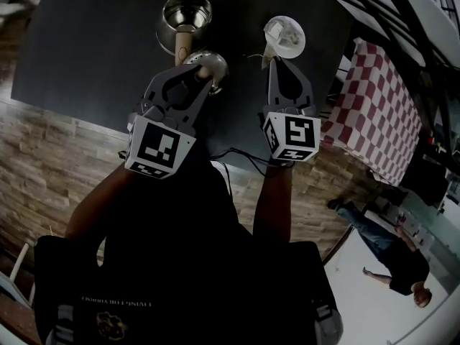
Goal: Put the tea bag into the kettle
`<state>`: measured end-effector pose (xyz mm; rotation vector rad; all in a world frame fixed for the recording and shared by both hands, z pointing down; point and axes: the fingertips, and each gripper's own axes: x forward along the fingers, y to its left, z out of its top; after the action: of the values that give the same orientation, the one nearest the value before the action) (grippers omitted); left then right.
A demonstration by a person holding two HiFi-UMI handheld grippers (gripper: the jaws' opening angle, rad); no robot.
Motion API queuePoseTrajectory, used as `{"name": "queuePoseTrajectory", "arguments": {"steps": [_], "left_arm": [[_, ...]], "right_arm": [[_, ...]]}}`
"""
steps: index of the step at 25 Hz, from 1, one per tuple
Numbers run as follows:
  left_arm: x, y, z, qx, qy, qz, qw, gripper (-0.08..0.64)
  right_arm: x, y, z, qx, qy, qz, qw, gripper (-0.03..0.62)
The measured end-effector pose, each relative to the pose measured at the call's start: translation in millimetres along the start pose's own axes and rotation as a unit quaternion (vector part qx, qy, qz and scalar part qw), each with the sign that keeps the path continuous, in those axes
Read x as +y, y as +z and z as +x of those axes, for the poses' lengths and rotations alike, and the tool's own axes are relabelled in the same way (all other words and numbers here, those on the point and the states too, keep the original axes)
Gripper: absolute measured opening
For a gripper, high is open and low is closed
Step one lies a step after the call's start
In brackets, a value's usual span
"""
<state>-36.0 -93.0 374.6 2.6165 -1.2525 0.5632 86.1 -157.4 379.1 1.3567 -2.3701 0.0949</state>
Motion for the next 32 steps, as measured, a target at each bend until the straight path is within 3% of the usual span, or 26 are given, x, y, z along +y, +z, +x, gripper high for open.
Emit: {"name": "queuePoseTrajectory", "arguments": {"steps": [18,32], "left_arm": [[83.9,24.9,-70.9,-0.043,0.111,-0.024,0.9925,0.100],[119.7,25.2,-85.1,-0.045,0.156,-0.032,0.9863,0.100]], "right_arm": [[58.1,136.4,19.5,-0.109,0.061,-0.098,0.987,0.015],[86.0,174.5,54.1,-0.136,0.105,-0.111,0.979,0.017]]}}
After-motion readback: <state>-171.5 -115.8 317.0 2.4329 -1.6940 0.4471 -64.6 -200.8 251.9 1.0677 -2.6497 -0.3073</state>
